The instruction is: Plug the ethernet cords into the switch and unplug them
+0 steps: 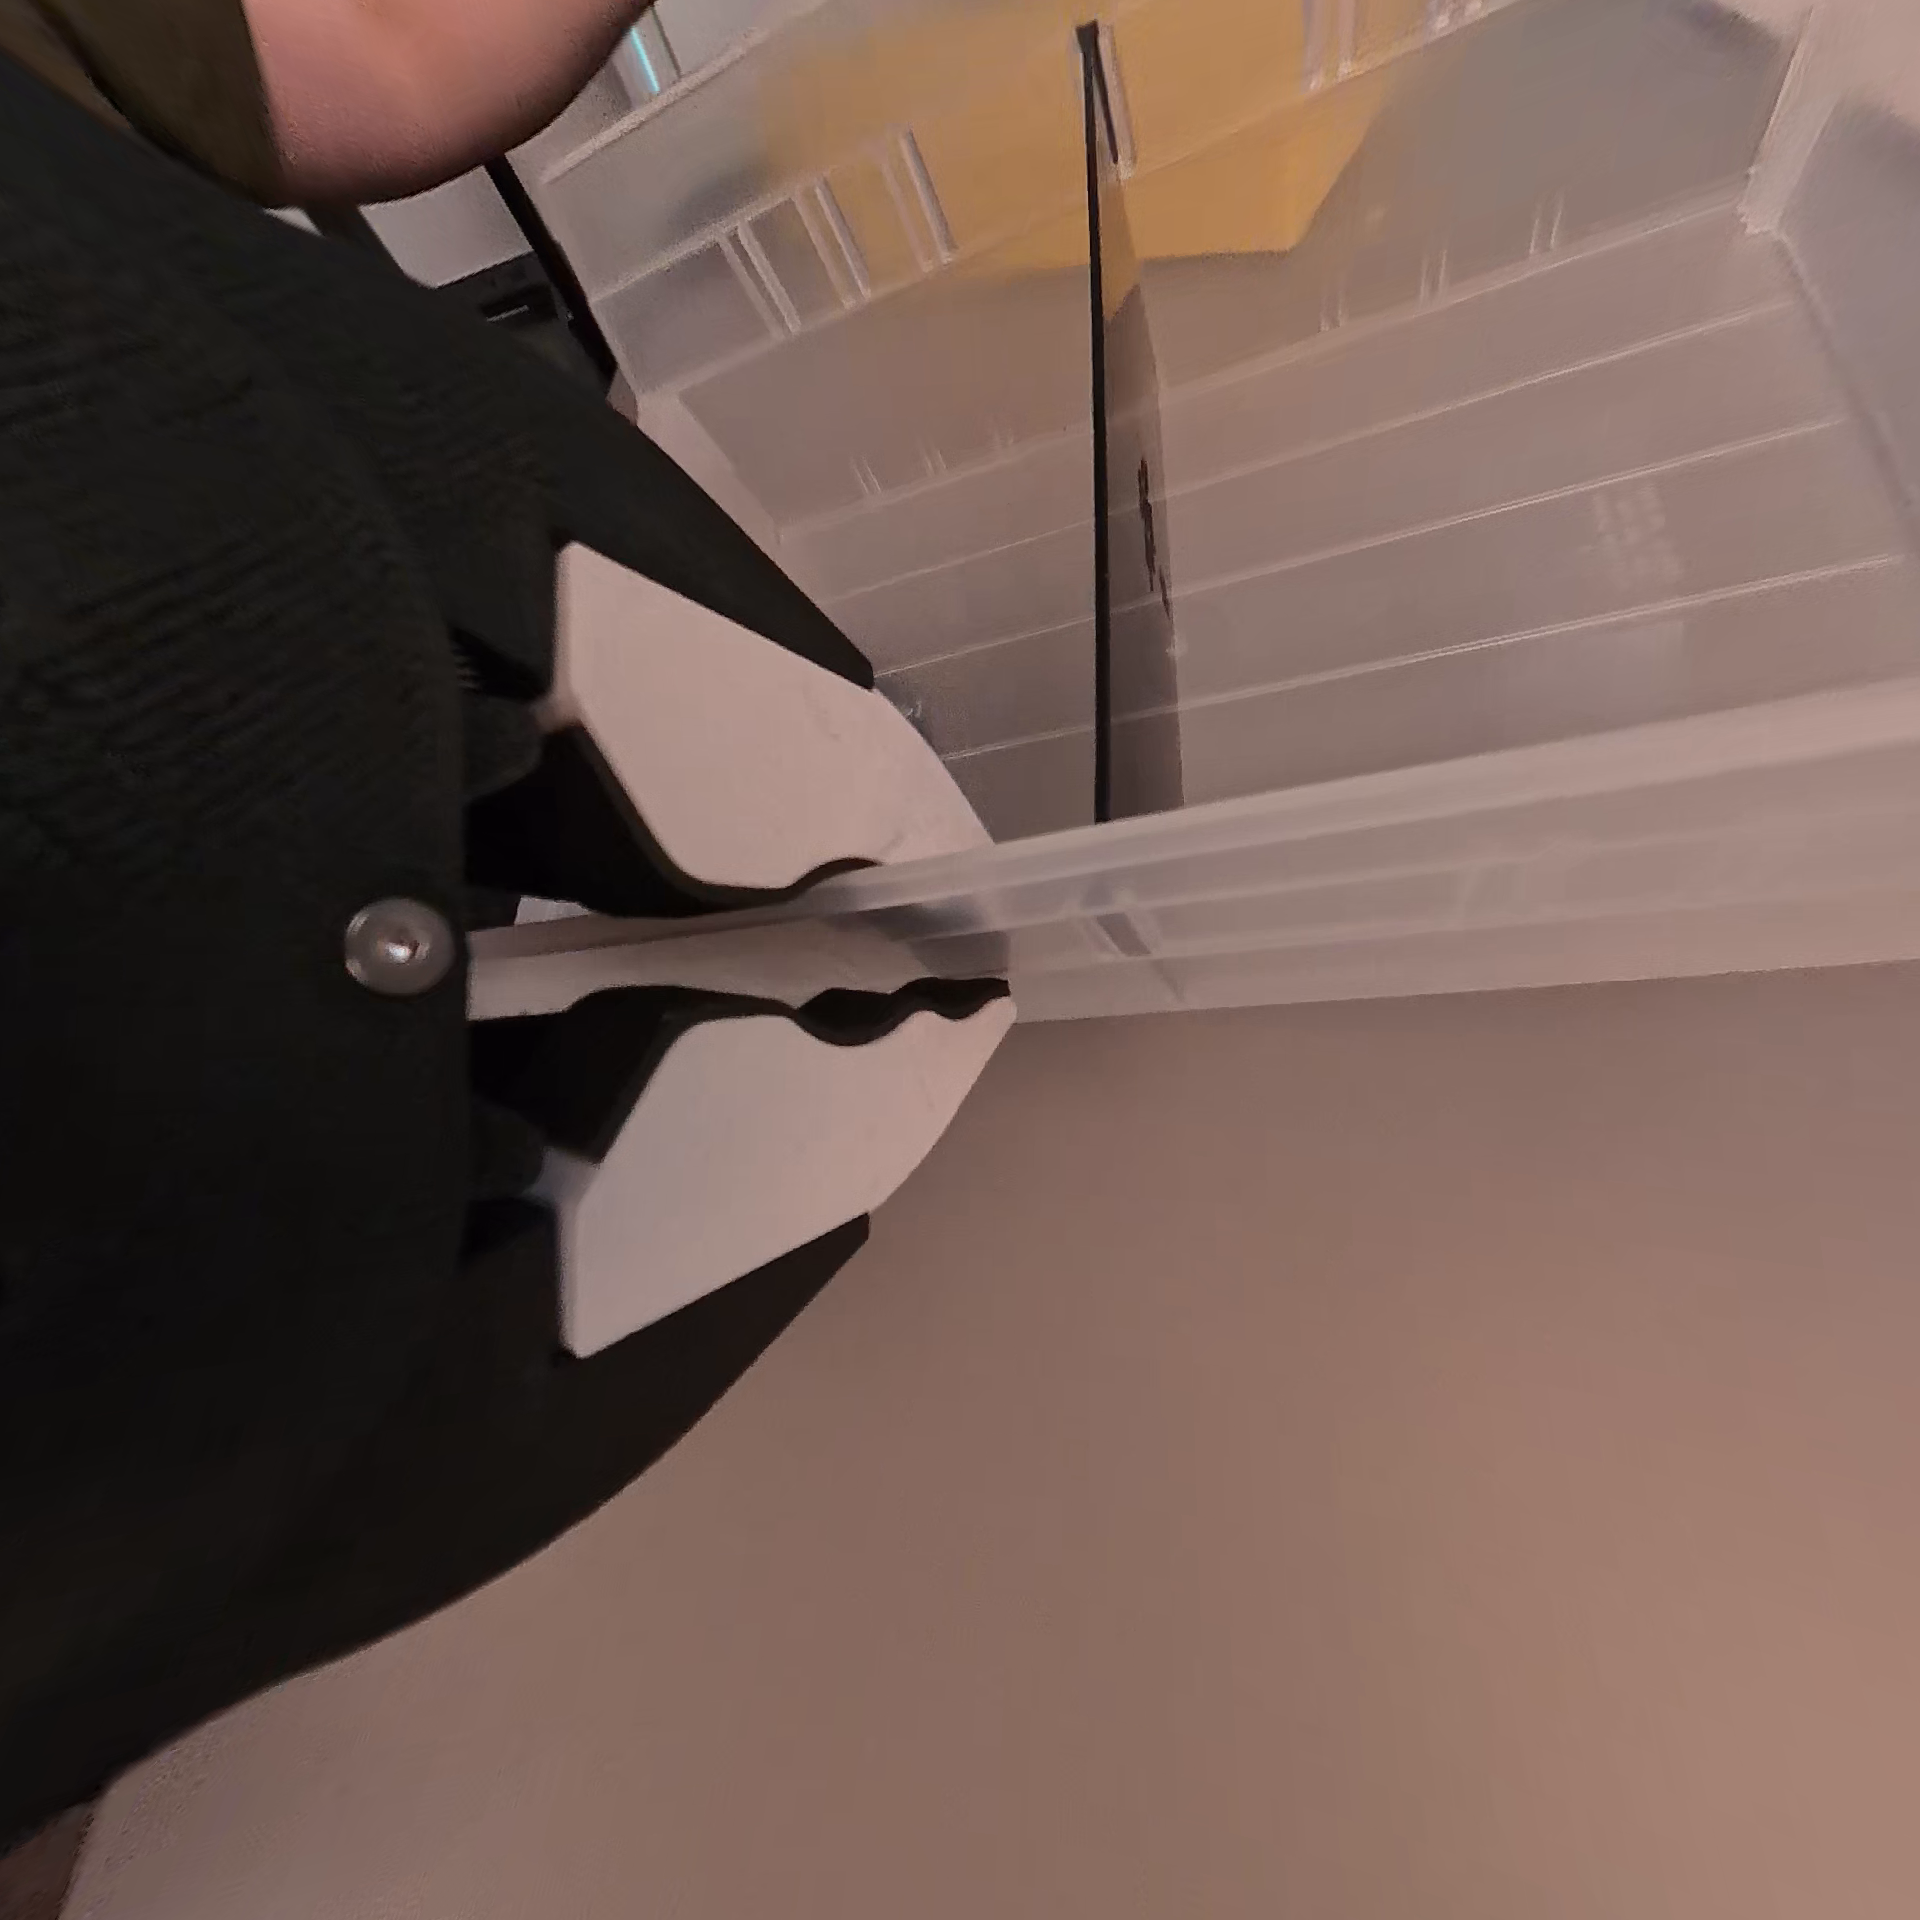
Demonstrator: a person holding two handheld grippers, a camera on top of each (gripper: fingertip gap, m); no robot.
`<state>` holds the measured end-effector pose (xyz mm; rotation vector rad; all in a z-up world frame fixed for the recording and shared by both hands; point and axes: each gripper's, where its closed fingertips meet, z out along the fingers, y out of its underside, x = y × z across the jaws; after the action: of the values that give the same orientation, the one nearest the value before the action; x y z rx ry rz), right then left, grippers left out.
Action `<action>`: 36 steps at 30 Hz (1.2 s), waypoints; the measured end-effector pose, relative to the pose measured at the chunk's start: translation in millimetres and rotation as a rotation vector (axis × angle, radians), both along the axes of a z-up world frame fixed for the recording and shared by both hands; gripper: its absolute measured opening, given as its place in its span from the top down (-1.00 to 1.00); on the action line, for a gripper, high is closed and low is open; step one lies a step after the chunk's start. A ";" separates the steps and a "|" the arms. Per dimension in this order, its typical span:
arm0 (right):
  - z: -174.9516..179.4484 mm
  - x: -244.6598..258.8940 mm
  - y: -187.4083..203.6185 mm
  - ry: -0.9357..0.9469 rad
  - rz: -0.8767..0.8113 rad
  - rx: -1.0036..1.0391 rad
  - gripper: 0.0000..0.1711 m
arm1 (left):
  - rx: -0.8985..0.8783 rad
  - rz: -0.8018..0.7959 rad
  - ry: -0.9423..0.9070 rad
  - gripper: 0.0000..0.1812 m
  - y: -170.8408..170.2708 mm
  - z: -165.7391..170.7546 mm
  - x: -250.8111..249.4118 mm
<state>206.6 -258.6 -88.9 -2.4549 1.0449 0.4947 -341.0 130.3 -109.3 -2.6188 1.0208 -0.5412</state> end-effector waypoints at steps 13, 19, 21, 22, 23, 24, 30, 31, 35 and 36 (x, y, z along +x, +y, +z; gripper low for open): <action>-15.2 11.3 82.1 -0.125 0.118 -0.151 0.86 | 0.080 0.323 -0.185 0.90 30.9 2.0 -55.0; -29.9 27.8 84.4 -0.087 0.070 -0.182 0.88 | 0.105 0.392 -0.209 0.90 36.9 2.5 -67.4; -37.4 33.9 80.0 -0.063 0.042 -0.178 0.88 | 0.112 0.410 -0.222 0.90 37.7 2.7 -70.5; -37.0 36.6 80.8 -0.055 0.030 -0.155 0.88 | 0.119 0.422 -0.229 0.90 38.3 2.9 -71.7; -37.2 38.6 79.0 -0.054 0.031 -0.157 0.88 | 0.127 0.436 -0.237 0.90 38.7 3.0 -72.9; -37.3 40.5 76.4 -0.064 0.040 -0.166 0.89 | 0.135 0.448 -0.245 0.89 39.0 3.1 -73.7; -38.3 44.6 62.3 -0.118 0.118 -0.247 0.93 | 0.171 0.510 -0.288 0.88 38.4 4.0 -76.5; -38.3 44.3 61.9 -0.118 0.122 -0.243 0.93 | 0.173 0.512 -0.298 0.88 37.9 4.3 -76.5; -38.3 40.0 57.5 -0.135 0.159 -0.247 0.92 | 0.154 0.501 -0.339 0.85 36.3 5.1 -76.6; -38.4 38.1 55.5 -0.141 0.180 -0.252 0.91 | 0.157 0.491 -0.331 0.85 36.3 5.0 -77.5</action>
<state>244.7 -203.1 -127.2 -2.7766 0.8794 0.2519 -418.5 166.7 -104.3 -2.4039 0.2905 -0.7023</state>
